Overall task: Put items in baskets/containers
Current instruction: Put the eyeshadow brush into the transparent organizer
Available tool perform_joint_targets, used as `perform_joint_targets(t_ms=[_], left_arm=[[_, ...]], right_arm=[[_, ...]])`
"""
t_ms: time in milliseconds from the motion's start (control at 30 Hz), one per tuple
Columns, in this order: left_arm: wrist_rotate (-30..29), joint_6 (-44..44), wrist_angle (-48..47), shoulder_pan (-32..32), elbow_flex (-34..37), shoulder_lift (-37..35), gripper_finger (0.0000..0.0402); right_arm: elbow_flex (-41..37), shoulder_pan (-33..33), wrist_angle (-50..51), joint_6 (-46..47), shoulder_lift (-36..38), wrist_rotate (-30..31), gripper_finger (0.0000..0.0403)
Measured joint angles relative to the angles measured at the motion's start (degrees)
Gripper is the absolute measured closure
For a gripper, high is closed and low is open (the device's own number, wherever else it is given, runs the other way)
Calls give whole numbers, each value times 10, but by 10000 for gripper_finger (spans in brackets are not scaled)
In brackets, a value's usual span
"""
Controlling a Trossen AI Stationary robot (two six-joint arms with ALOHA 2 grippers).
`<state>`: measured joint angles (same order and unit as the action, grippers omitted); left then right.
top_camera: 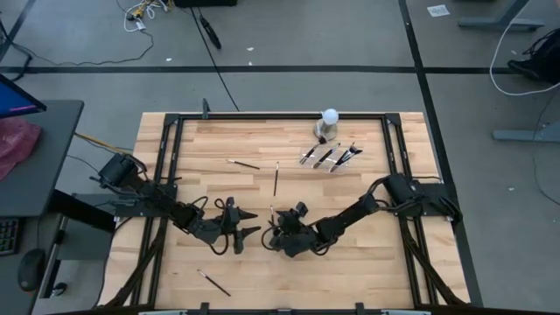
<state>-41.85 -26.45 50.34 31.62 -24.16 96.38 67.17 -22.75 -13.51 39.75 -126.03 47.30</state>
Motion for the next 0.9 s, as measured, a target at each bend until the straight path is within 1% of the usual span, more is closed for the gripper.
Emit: perform_joint_targets(t_ms=[100,233,333,433,567,633,800,900], left_arm=[[0,0,0,0,0,0,203],[0,1,0,-1,0,0,203],[0,1,0,-1,0,0,203],[0,1,0,-1,0,0,203],[1,0,0,0,0,0,203],[1,0,0,1,0,0,203],[6,0,1,1,0,0,203],[28,1,2,4,1,-14,203]], right_arm=[[0,1,3,18,-10,-7,208],[2,0,5,14,-20,-16,233],[1,0,16,10,-26,-25,260],[-8,1,31,2,-24,-59,288],[-26,6,21,-8,-21,-81,326],[-34,8,10,-30,-20,-91,344],[-37,7,-8,-140,-20,-102,385],[-37,7,-11,-169,-20,-103,395]])
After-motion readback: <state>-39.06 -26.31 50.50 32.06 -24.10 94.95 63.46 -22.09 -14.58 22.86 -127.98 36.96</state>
